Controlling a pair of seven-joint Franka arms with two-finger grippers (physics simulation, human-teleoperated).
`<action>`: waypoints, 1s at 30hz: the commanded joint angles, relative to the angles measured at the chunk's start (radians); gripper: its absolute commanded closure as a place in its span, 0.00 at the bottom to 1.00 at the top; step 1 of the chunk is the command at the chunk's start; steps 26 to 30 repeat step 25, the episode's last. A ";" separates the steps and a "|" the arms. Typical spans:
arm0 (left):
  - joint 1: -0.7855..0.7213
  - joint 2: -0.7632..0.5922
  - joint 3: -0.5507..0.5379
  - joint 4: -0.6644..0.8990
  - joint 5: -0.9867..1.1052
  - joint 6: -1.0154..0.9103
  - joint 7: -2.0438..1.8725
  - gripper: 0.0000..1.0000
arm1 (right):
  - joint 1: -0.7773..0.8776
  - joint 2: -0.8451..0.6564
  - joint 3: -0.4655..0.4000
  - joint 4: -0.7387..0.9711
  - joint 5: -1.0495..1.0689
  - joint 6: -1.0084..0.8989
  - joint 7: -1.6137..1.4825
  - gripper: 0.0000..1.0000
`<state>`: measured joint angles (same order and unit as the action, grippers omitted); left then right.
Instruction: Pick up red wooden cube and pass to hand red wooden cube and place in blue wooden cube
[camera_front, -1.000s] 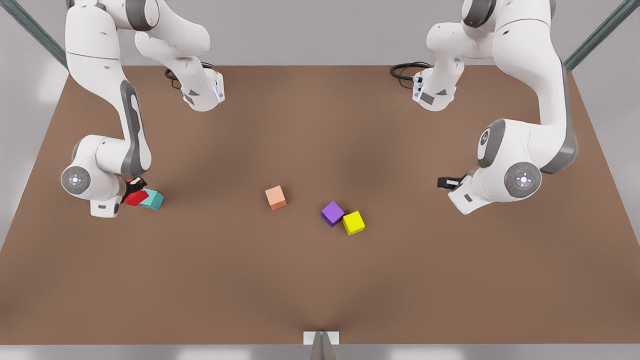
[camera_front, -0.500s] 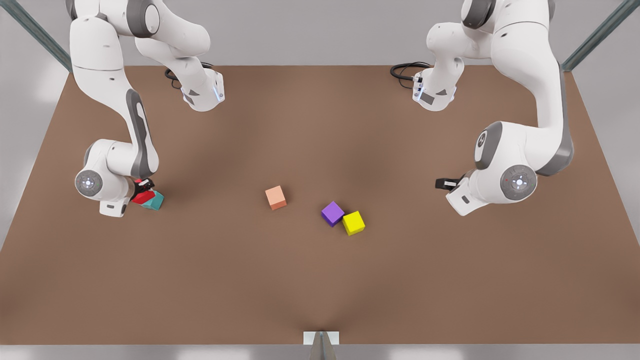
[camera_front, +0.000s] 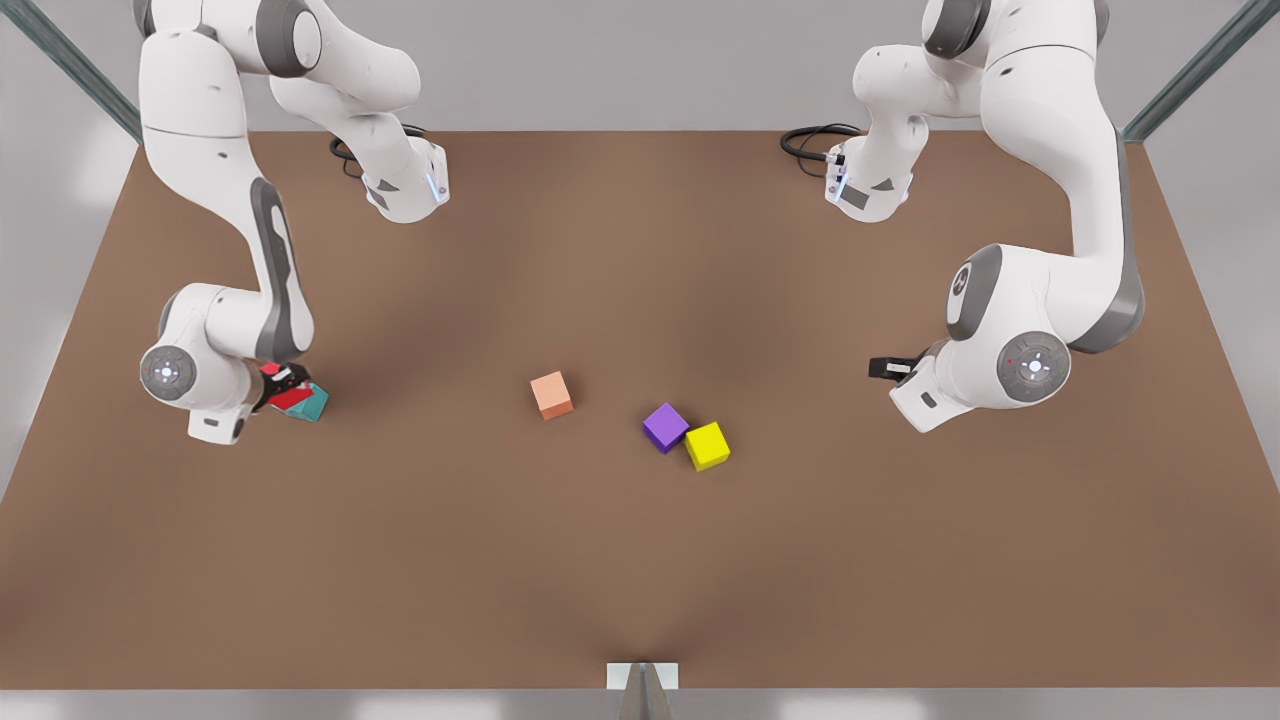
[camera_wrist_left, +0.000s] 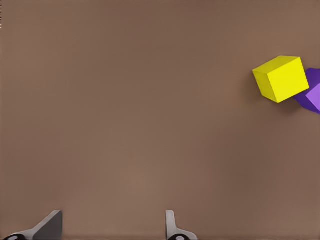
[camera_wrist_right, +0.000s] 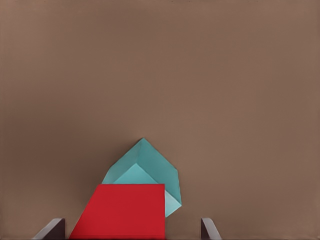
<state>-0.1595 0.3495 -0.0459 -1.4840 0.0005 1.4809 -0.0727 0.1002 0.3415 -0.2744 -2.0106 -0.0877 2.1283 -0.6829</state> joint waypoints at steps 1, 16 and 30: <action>0.000 0.000 0.000 0.001 0.001 -0.001 -0.007 0.00 | 0.010 -0.012 0.001 0.044 0.013 -0.157 0.031 0.00; 0.026 -0.032 -0.015 0.087 0.001 -0.136 -0.019 0.00 | 0.084 -0.145 -0.002 0.572 0.204 -0.749 0.569 0.00; 0.032 -0.032 -0.017 0.087 -0.001 -0.156 -0.022 0.00 | -0.123 -0.320 0.276 0.382 0.106 -0.633 0.698 0.00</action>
